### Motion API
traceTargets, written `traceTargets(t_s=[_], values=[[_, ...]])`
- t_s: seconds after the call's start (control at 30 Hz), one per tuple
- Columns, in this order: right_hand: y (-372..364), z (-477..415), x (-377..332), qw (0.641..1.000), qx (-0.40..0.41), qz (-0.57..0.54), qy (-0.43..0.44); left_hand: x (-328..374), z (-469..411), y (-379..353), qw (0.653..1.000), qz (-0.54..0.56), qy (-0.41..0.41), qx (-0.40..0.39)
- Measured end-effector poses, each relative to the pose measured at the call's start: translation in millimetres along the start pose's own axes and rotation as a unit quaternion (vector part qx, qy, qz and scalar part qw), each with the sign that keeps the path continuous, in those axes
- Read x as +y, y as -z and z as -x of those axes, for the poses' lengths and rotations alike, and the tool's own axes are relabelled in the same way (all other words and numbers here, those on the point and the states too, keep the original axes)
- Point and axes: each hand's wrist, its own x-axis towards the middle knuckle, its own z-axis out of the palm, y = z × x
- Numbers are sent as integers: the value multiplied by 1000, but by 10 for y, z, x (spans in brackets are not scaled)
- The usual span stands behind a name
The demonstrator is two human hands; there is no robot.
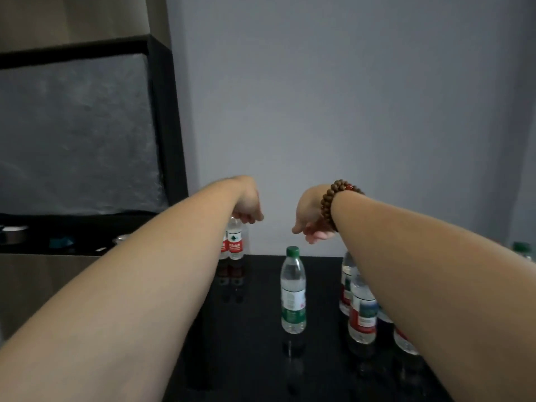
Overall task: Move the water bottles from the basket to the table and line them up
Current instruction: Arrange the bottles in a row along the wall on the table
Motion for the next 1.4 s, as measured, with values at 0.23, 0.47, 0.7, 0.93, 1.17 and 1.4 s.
traceTargets(t_s=[0.23,0.47,0.7,0.93,1.17,1.4], values=[[670,-19,855,980,45,178,-71,1337,-379,-437,990,-84,-106,-29],[640,-282,1225,980,-37,154,-121,1764,-877,-922,980,-88,-172,-43],[294,-643,1301,979,-25,196,-50,1867,-1251,-1220,975,-56,-196,-87],[215,-899,1356,975,22,218,-26,1909,-1547,-1372,973,-60,-222,-16],[303,-935,1354,975,-15,221,-34,1848,-1648,-1335,972,-66,-222,-35],[388,-1070,1377,957,-50,283,-26,1740,-1620,-1287,967,-112,-226,-42]])
